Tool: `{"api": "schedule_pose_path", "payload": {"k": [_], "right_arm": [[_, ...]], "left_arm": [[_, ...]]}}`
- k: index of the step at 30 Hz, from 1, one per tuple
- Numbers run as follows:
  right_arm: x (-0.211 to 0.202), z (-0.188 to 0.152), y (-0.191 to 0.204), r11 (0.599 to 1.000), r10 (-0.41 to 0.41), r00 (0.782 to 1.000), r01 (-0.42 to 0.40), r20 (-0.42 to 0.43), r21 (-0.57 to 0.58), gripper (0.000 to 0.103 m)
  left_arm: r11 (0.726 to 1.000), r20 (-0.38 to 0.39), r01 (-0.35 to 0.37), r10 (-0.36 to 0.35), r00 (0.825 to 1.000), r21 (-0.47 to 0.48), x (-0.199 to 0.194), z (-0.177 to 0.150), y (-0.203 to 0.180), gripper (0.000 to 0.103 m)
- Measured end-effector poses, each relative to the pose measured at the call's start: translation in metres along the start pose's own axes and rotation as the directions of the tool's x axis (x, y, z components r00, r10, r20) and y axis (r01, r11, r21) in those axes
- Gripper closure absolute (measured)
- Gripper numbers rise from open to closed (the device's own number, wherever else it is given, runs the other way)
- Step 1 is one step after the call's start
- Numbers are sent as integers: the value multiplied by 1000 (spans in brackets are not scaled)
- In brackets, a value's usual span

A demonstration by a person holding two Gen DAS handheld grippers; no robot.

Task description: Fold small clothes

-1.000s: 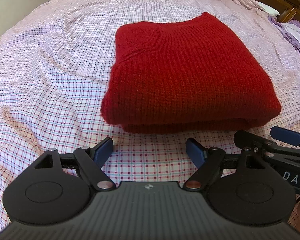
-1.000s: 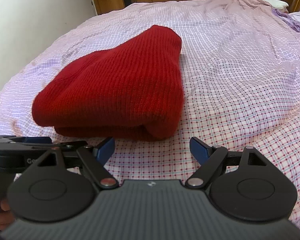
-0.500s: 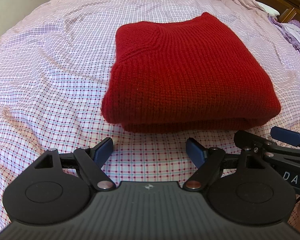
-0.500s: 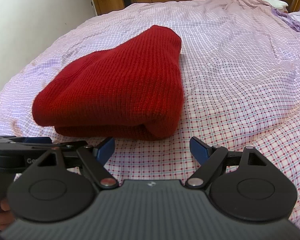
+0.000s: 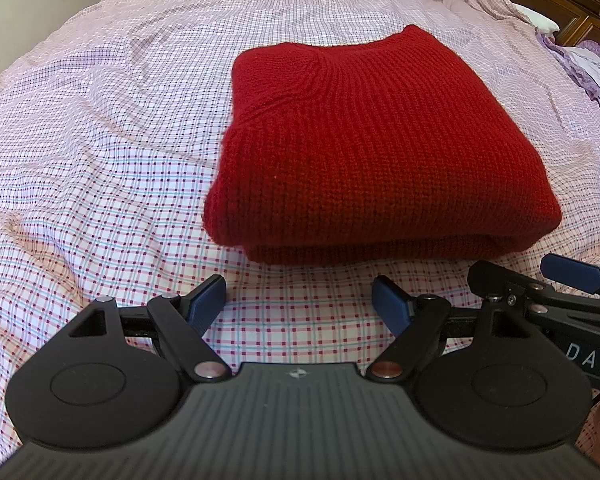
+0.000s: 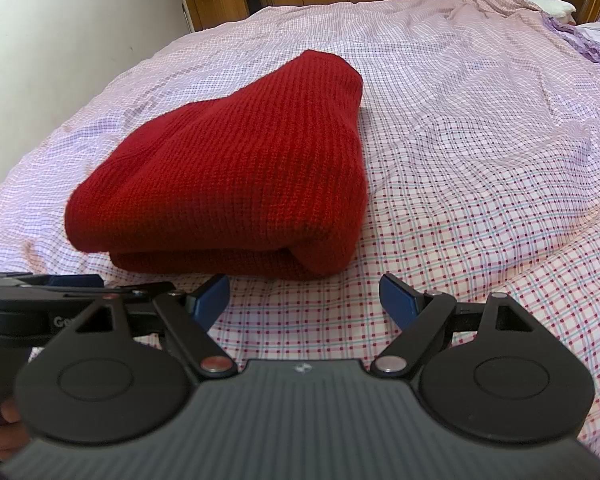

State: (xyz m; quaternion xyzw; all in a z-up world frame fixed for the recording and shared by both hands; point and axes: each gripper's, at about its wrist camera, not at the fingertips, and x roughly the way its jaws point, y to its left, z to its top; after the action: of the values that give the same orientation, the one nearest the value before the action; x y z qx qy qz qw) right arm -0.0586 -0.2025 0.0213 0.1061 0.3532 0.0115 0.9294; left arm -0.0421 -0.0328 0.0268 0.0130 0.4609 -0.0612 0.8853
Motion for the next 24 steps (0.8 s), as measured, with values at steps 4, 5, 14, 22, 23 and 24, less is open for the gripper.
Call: {"api": "schedule_pose_path", "payload": {"k": [4, 5, 14, 22, 23, 24], "right_arm": [[0, 0, 0, 1000, 0, 1000, 0, 1, 0, 20], [0, 0, 0, 1000, 0, 1000, 0, 1, 0, 20], [0, 0, 0, 1000, 0, 1000, 0, 2, 0, 20], [-1, 0, 0, 1000, 0, 1000, 0, 4, 0, 20], [-1, 0, 1, 1000, 1, 1000, -1, 5, 0, 20], [-2, 0, 1, 1000, 1, 1000, -1, 6, 0, 20]], "left_arm": [[1000, 0, 0, 0, 1000, -1, 0, 0, 0, 19], [1000, 0, 0, 0, 1000, 0, 0, 0, 0, 19], [1000, 0, 1, -1, 1000, 0, 0, 0, 0, 19], [1000, 0, 1, -1, 1000, 2, 0, 0, 0, 19], [1000, 0, 2, -2, 1000, 3, 0, 0, 0, 19], [1000, 0, 2, -2, 1000, 4, -1, -1, -1, 19]]}}
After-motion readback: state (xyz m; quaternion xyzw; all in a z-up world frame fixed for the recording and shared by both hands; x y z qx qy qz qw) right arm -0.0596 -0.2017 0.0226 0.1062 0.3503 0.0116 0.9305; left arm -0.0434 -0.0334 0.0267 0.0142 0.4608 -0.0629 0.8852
